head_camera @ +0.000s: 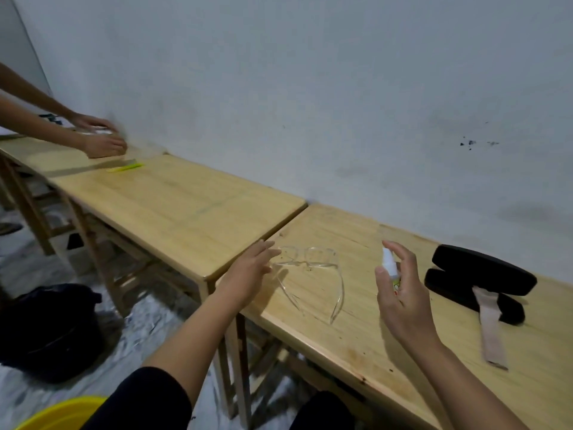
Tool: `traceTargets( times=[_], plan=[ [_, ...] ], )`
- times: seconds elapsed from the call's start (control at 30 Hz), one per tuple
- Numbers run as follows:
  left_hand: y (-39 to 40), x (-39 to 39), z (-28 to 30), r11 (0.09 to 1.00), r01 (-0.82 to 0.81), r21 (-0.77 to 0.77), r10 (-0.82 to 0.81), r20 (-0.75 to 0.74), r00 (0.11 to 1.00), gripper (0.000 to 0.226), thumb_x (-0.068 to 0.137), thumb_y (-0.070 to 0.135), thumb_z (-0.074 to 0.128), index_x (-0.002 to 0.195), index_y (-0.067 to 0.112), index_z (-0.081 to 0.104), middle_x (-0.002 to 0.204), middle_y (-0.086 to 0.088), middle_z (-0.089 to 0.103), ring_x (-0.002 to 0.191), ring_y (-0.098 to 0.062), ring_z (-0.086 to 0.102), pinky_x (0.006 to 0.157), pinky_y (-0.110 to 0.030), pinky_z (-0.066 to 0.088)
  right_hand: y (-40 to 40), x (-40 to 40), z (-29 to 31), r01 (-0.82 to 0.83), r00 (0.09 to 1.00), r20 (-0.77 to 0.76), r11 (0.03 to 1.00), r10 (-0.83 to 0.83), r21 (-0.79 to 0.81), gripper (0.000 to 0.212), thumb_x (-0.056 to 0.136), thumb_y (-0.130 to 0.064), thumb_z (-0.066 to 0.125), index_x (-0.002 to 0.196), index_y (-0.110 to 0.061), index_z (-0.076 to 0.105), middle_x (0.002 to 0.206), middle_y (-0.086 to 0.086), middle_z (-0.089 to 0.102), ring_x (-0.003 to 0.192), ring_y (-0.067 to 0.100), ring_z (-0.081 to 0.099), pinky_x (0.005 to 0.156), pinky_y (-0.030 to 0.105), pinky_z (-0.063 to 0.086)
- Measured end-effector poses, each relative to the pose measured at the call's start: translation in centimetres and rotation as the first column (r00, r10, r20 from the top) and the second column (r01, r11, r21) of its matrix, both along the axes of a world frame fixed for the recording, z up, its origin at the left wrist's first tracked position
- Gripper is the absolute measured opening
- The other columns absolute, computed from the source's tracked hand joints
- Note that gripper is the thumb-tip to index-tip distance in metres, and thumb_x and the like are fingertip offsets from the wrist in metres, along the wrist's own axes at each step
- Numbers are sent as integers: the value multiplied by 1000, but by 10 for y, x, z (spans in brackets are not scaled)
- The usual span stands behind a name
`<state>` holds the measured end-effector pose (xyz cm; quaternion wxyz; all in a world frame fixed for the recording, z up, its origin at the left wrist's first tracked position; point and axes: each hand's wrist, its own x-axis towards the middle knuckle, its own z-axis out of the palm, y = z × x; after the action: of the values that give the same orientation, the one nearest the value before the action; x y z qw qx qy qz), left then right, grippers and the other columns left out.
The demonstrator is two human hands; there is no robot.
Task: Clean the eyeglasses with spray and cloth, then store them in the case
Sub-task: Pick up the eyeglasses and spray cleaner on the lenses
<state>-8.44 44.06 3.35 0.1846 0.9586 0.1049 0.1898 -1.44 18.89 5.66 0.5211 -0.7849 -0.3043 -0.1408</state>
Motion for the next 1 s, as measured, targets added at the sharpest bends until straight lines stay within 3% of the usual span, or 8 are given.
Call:
traceTargets(
  times=[0.13, 0.27, 0.4, 0.53, 0.63, 0.73, 0.83, 1.0],
  plan=[
    [7, 10, -4, 977, 29, -211, -45, -70, 997, 32, 91, 13, 51, 118, 29, 57, 145, 8, 38, 99, -3, 56, 88, -22, 43, -4, 4, -1, 20, 1000, -12, 1000, -20, 6, 34, 87, -33, 41, 119, -46, 38, 51, -4, 40, 41, 11, 35, 42, 19, 28],
    [10, 24, -15, 972, 28, -233, -32, -12, 999, 36, 87, 6, 56, 117, 24, 60, 144, 2, 41, 110, -9, 54, 103, -30, 40, -6, 8, -2, 40, 999, -19, 999, -40, 3, 35, 87, -32, 42, 118, -45, 38, 51, -3, 40, 41, 10, 34, 42, 19, 28],
    [1, 34, -13, 956, 13, -292, 23, 121, 992, 34, 84, 6, 60, 116, 17, 61, 119, 3, 59, 93, -1, 57, 99, -25, 44, -11, 8, -3, 37, 999, -38, 999, -37, -2, 34, 86, -34, 41, 116, -52, 37, 53, 5, 41, 42, 10, 34, 43, 21, 28],
    [-12, 48, -7, 876, -42, -481, 115, 124, 986, 25, 87, 6, 57, 109, 14, 67, 111, -1, 68, 97, 0, 55, 87, -12, 41, -18, 7, -8, 27, 998, -60, 1000, -26, 3, 32, 83, -51, 36, 112, -64, 33, 53, 7, 41, 43, 16, 36, 44, 33, 31],
    [-28, 60, -3, 816, -22, -578, 140, 161, 977, 20, 85, 10, 61, 102, 14, 71, 103, -1, 72, 96, -6, 63, 91, -21, 47, -25, 3, -14, 25, 998, -63, 1000, -26, -17, 31, 84, -54, 33, 112, -65, 34, 52, 5, 42, 44, 18, 36, 44, 33, 30],
    [-47, 68, 3, 740, 40, -671, 118, 188, 975, 19, 86, 11, 62, 100, 17, 72, 95, 1, 72, 85, -4, 66, 84, -20, 51, -32, 3, -18, 41, 998, -54, 997, -45, -70, 29, 92, -43, 35, 115, -61, 37, 48, -1, 39, 42, 10, 34, 47, 28, 31],
    [-67, 76, 10, 714, 103, -693, 65, 212, 975, 17, 85, 13, 62, 98, 20, 72, 89, 6, 70, 81, 1, 64, 69, -3, 46, -35, 10, -17, 91, 994, -52, 985, -100, -146, 28, 97, -32, 37, 121, -47, 40, 42, -6, 35, 39, 9, 34, 48, 19, 30],
    [-85, 82, 18, 692, 141, -708, 17, 211, 977, 16, 85, 15, 63, 95, 24, 72, 87, 12, 69, 82, 4, 64, 65, -1, 45, -38, 26, -13, 201, 978, -4, 941, -210, -271, 29, 98, -31, 32, 126, -32, 39, 55, -7, 42, 52, 6, 48, 52, 15, 35]
  ],
)
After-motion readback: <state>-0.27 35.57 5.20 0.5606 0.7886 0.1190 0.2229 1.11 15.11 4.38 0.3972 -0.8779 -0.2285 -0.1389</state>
